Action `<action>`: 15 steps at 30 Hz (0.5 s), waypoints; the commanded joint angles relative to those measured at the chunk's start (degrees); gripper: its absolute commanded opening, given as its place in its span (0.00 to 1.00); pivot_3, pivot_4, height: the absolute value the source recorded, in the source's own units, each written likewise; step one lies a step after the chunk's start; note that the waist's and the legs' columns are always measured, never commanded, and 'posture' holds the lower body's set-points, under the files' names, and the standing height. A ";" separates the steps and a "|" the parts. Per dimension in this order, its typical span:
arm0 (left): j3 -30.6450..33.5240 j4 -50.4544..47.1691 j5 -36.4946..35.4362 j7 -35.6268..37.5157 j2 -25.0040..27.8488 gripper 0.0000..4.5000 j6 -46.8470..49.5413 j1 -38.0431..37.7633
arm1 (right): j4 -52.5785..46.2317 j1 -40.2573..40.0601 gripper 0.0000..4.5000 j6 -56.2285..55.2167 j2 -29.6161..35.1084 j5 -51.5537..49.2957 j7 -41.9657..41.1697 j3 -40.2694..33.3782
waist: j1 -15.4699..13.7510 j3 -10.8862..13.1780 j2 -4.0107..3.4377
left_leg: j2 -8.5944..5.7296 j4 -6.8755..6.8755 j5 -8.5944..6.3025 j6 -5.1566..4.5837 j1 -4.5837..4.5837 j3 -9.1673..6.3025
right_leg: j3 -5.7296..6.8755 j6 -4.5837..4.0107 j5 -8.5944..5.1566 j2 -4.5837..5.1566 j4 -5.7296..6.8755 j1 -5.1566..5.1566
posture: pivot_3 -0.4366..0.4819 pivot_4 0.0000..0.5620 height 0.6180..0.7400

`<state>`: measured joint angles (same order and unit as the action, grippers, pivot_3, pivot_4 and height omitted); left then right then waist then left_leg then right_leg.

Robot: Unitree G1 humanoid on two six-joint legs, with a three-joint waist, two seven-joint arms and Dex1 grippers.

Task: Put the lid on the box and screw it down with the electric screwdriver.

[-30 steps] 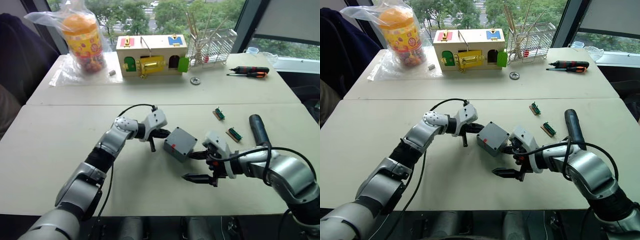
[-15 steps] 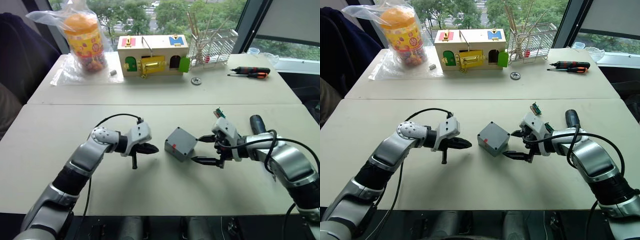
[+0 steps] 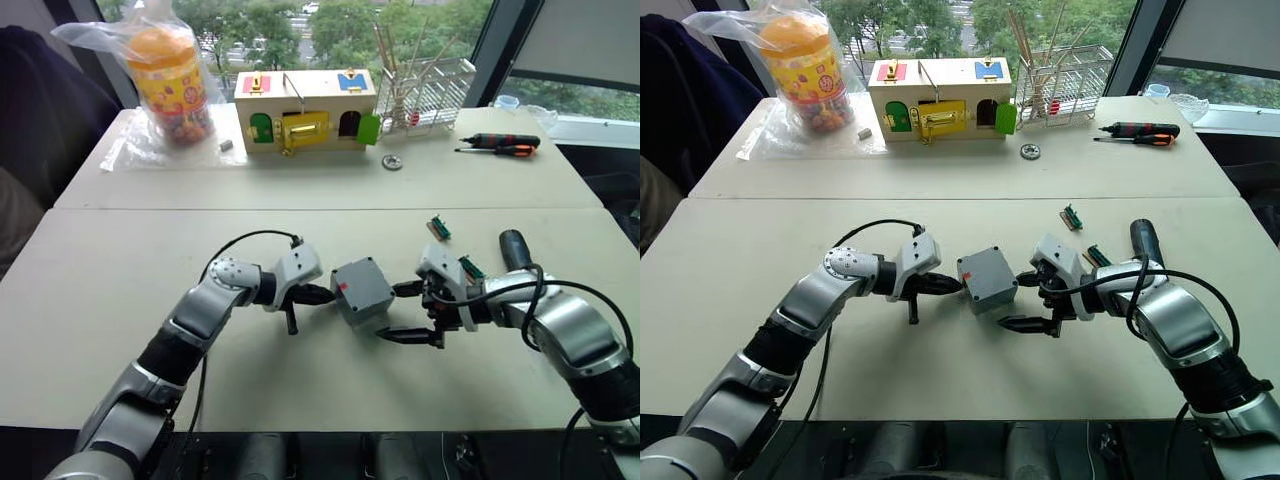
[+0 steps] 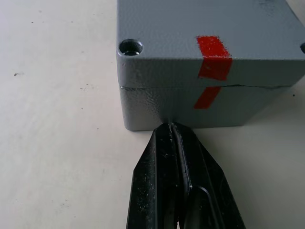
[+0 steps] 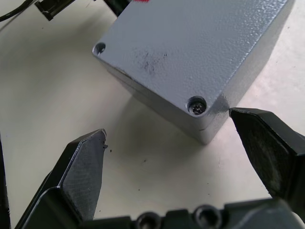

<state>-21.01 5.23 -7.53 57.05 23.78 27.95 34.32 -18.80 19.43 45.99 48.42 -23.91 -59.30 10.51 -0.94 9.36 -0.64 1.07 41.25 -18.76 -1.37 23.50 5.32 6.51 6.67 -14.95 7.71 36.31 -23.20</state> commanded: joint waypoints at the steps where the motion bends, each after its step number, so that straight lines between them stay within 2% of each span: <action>1: 1.57 0.93 0.59 -1.68 -1.61 0.00 -3.36 2.39 | -3.85 -0.83 0.99 1.15 -0.78 -1.99 1.12 -1.57 | 0.07 0.00 0.00 | 0.00 0.00 0.00 0.00 0.00 0.00 | 0.00 0.00 0.00 0.00 0.00 0.00 | 0.48 0.27 0.74; 15: 0.93 -2.75 -1.11 2.94 -0.34 0.00 -0.93 0.38 | -3.01 -1.39 0.99 1.38 -0.80 -1.87 4.61 -3.96 | 0.06 0.00 0.00 | -0.01 -0.01 0.00 0.00 0.00 0.00 | 0.00 0.00 0.00 0.00 -0.01 0.00 | 0.48 0.27 0.74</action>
<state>-20.03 4.92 -7.52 59.42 23.71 26.95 34.64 -20.97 17.83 48.04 47.61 -25.00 -54.77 8.06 -0.88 9.36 -0.64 1.06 41.24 -18.76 -1.37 23.50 5.31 6.51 6.67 -14.95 7.72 36.30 -23.20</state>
